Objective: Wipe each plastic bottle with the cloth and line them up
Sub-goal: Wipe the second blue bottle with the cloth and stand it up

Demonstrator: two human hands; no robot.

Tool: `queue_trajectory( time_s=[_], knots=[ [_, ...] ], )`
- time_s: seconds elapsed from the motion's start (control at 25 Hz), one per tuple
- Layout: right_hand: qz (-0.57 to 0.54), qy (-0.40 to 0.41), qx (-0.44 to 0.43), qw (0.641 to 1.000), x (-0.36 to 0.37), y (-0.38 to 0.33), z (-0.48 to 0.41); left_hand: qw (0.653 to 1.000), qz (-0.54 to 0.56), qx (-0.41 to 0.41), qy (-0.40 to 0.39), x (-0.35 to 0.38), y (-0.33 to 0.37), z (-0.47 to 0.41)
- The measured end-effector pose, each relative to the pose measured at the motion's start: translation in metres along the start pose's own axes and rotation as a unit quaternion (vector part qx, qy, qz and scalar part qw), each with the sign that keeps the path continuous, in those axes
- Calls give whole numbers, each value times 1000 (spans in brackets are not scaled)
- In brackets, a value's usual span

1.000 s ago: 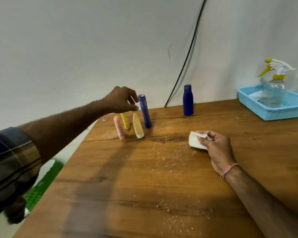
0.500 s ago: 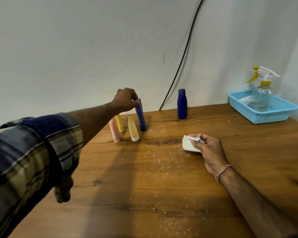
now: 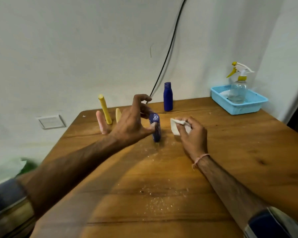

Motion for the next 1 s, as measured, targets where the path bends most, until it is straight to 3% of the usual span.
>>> queue_trajectory(
  time_s=[0.12,0.36,0.44,0.56,0.76,0.92,1.0],
  knots=[
    [36,15,-161,986,-19,-44,6,998,64,20,16,11,13,33],
    [122,-143,-368,911,-29,-81,32,991,121,31,53,16,16,49],
    [139,-150,-385,900,-37,-82,27,991,122,27,54,15,18,51],
    [150,-117,-346,919,-40,-89,12,990,128,19,62,15,23,52],
    [174,-221,-435,855,-36,-99,24,985,157,25,64,13,22,60],
    [202,-180,-403,874,-33,-103,16,985,146,44,81,17,27,59],
    [177,-220,-424,861,-31,-105,21,984,152,38,85,14,25,61]
  ],
)
Point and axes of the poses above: each hand's wrist, its own z-axis away from the middle knuckle, its own x-axis out of the palm, y = z × x, the point moved 3 cm from there along -z, towards the middle knuckle, and after that the axes turned 8 degrees about -x, right-handed, at the moved point
